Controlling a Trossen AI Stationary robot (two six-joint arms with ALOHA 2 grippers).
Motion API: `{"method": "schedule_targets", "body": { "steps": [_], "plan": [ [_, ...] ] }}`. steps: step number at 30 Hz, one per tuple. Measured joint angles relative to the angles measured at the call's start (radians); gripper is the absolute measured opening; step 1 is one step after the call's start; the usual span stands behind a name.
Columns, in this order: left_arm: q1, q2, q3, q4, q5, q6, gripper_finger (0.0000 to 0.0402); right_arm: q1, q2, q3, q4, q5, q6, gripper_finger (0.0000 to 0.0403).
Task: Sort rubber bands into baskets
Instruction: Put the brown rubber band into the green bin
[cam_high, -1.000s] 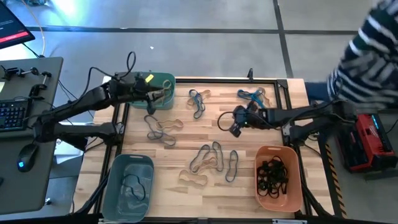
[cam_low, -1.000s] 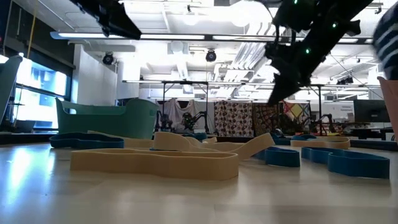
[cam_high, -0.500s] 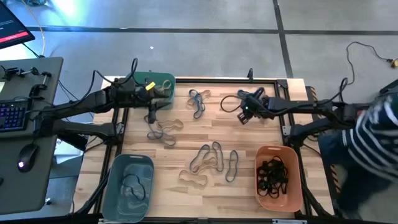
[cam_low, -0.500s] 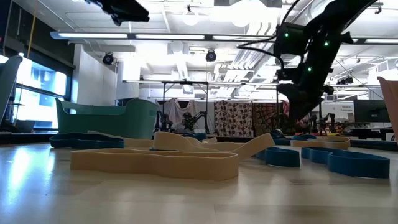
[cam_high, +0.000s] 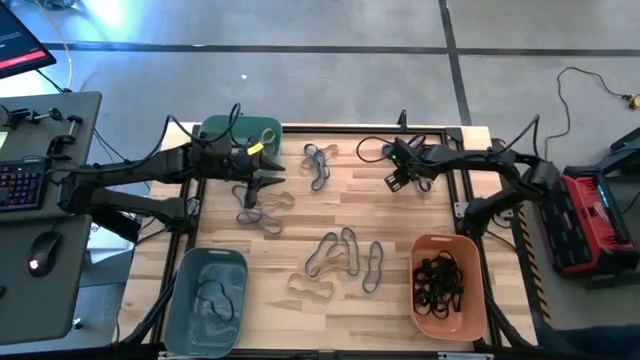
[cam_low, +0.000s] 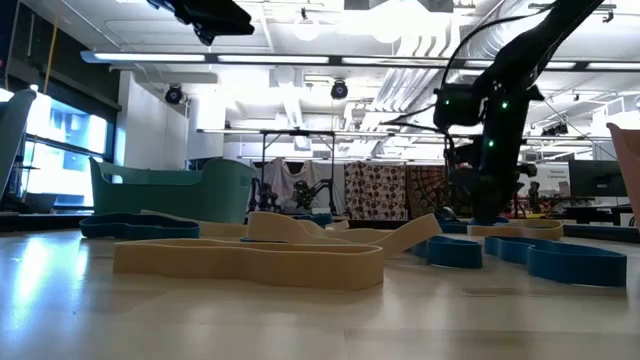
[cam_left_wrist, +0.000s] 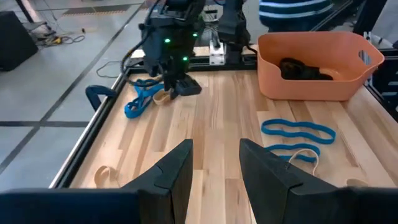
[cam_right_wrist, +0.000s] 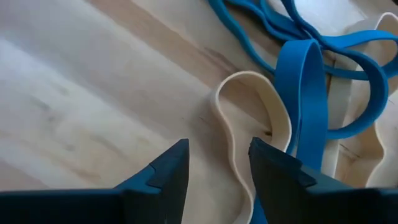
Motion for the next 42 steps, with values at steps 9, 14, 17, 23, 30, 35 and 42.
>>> {"method": "schedule_targets", "body": {
  "steps": [9,14,17,23,30,35,42],
  "plan": [
    [-0.015,0.025,0.000,-0.001,0.000,0.000,0.0124,-0.083,0.055,0.000,0.067,-0.108,-0.049,0.0155],
    [-0.032,0.039,0.000,-0.002,0.000,0.000,0.0124,-0.121,0.085,0.001,0.092,-0.194,-0.100,0.0130],
    [-0.040,0.043,0.000,-0.003,0.000,0.000,0.0124,-0.122,0.077,0.001,0.093,-0.211,-0.111,0.0078],
    [-0.059,0.055,0.000,-0.017,-0.001,0.000,0.0124,-0.074,0.000,0.000,0.124,-0.243,-0.100,0.0015],
    [-0.066,0.097,0.000,-0.024,-0.002,0.000,0.0124,0.111,-0.132,0.000,0.256,-0.255,-0.050,0.0004],
    [-0.066,0.140,0.000,-0.043,-0.005,0.000,0.0124,0.253,-0.181,0.000,0.280,-0.175,-0.042,0.0004],
    [-0.066,0.173,0.000,-0.038,-0.005,0.002,0.0124,0.248,-0.179,0.000,0.040,0.025,0.061,0.0055]
  ]
}}
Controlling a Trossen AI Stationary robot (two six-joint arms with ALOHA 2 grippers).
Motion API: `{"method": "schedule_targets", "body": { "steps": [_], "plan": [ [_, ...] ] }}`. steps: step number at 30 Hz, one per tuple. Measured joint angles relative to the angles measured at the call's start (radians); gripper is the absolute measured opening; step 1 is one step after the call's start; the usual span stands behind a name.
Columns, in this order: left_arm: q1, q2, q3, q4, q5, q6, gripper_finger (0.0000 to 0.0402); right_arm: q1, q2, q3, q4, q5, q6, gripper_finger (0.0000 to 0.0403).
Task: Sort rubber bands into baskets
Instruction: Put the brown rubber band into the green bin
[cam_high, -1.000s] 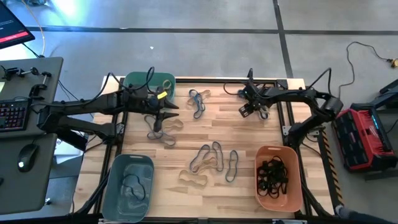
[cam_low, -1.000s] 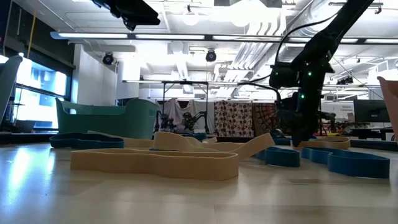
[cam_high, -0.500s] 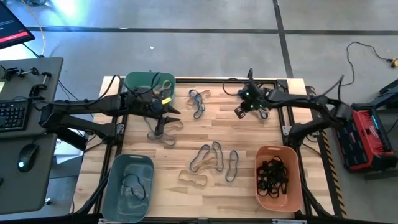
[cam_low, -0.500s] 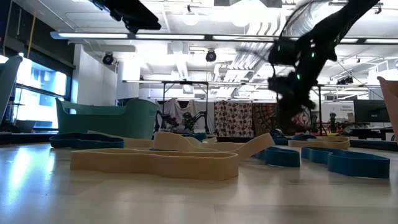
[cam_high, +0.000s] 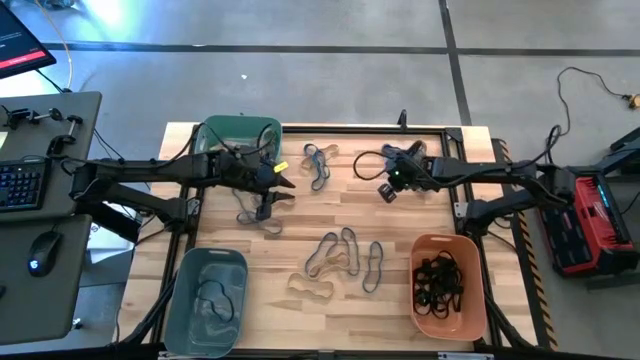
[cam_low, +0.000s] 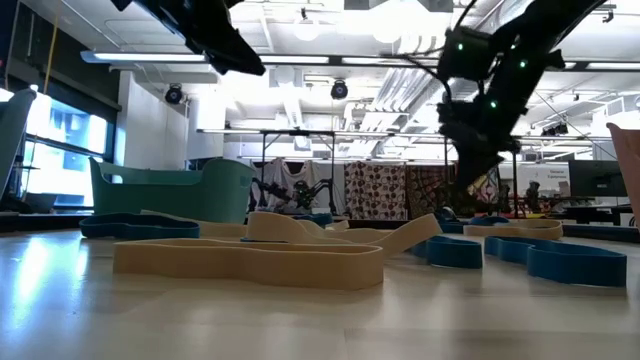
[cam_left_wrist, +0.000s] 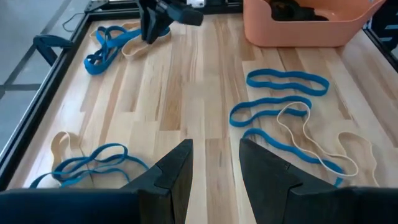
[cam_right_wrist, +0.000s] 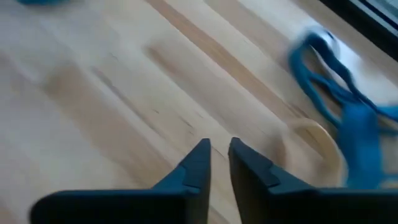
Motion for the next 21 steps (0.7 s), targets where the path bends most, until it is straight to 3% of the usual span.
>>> {"method": "schedule_targets", "body": {
  "steps": [9,21],
  "plan": [
    [-0.014,-0.005,0.000,0.008,-0.002,0.017,0.0124,-0.170,0.003,0.000,-0.065,-0.010,-0.048,0.0135],
    [-0.067,-0.005,0.000,0.006,0.000,0.035,0.0124,-0.328,0.174,-0.001,-0.015,-0.180,-0.164,0.0139]
  ]
}}
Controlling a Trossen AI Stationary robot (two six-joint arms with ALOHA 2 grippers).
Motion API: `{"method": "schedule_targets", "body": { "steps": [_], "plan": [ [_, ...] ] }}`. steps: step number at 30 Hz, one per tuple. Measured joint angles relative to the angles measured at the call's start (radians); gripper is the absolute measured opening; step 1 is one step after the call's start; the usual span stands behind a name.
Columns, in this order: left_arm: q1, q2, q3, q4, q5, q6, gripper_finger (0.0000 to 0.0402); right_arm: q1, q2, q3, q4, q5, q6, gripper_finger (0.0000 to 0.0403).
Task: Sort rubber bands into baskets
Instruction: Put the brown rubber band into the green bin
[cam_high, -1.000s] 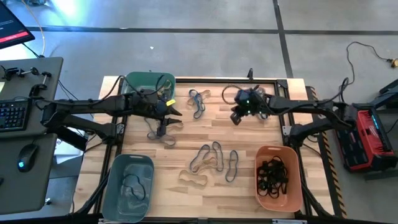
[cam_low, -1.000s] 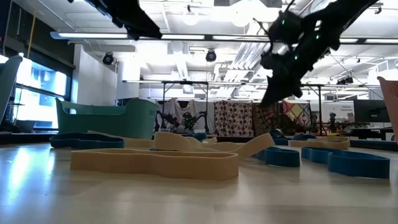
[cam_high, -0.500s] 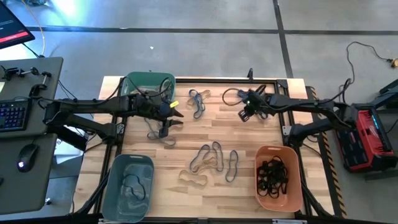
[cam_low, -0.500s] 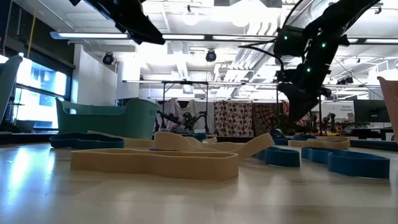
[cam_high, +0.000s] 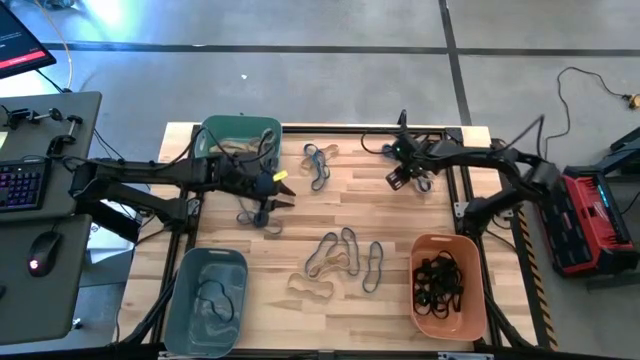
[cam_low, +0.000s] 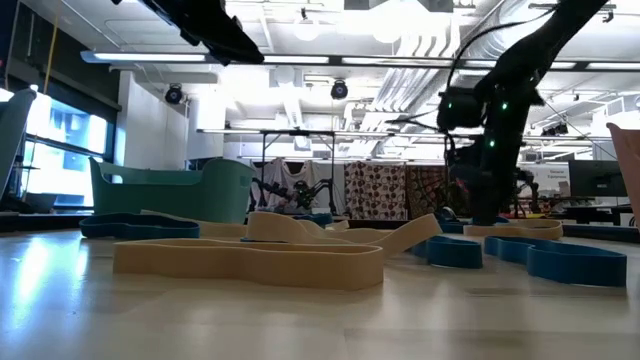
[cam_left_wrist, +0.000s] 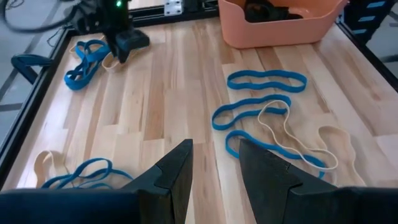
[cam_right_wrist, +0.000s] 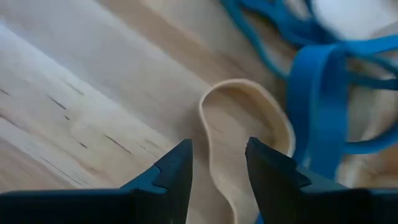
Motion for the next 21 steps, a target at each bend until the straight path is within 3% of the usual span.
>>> {"method": "schedule_targets", "body": {
  "steps": [8,11,17,21],
  "plan": [
    [-0.018,0.000,0.000,-0.002,0.000,0.000,0.0124,-0.015,0.090,0.000,0.084,-0.032,-0.026,0.0129],
    [-0.018,0.000,0.000,-0.002,0.000,0.000,0.0124,-0.030,0.105,0.003,0.095,-0.057,-0.044,0.0102],
    [-0.018,0.000,0.000,-0.002,0.000,0.000,0.0124,-0.040,0.090,0.000,0.115,-0.129,-0.106,0.0011],
    [-0.018,0.000,0.000,-0.002,0.000,-0.001,0.0124,-0.011,0.040,-0.001,0.145,-0.159,-0.101,0.0012]
  ]
}}
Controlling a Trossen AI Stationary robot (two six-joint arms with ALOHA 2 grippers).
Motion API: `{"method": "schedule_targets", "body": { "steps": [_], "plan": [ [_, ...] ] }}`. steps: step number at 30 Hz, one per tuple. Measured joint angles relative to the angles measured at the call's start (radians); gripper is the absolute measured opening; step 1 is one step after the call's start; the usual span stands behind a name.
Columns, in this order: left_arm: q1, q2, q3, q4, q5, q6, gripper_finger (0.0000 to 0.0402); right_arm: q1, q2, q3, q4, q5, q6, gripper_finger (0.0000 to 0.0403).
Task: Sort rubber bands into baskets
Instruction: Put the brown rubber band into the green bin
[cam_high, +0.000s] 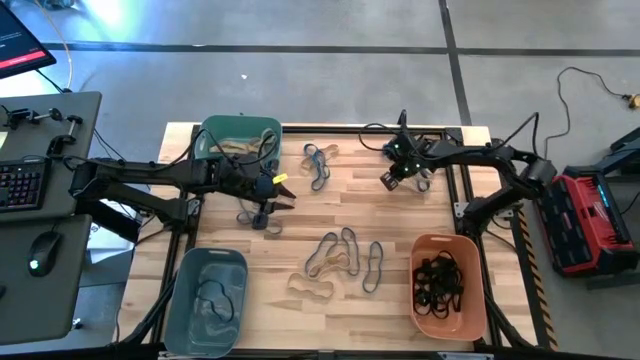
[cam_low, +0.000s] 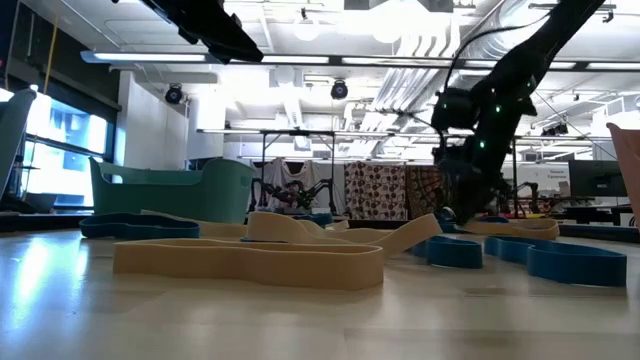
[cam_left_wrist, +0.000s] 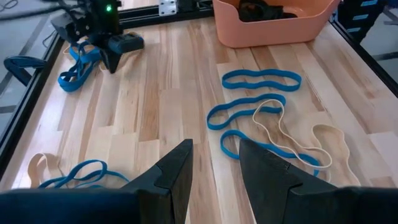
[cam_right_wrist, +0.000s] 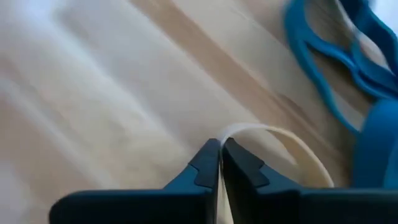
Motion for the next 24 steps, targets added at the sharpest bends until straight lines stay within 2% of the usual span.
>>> {"method": "schedule_targets", "body": {
  "steps": [8,12,16,24],
  "plan": [
    [0.000,0.003,0.000,-0.006,0.000,0.000,0.0124,0.185,-0.084,0.001,0.130,-0.007,0.074,0.0002],
    [0.000,0.009,0.000,-0.005,-0.001,0.001,0.0124,0.311,-0.088,0.001,0.280,-0.003,0.115,0.0001],
    [0.000,0.031,0.000,-0.007,-0.002,0.009,0.0124,0.439,-0.088,0.001,0.449,0.054,0.133,0.0001],
    [-0.001,0.108,0.000,0.006,-0.043,0.044,0.0124,0.618,-0.088,0.002,0.737,0.131,0.132,0.0000]
  ]
}}
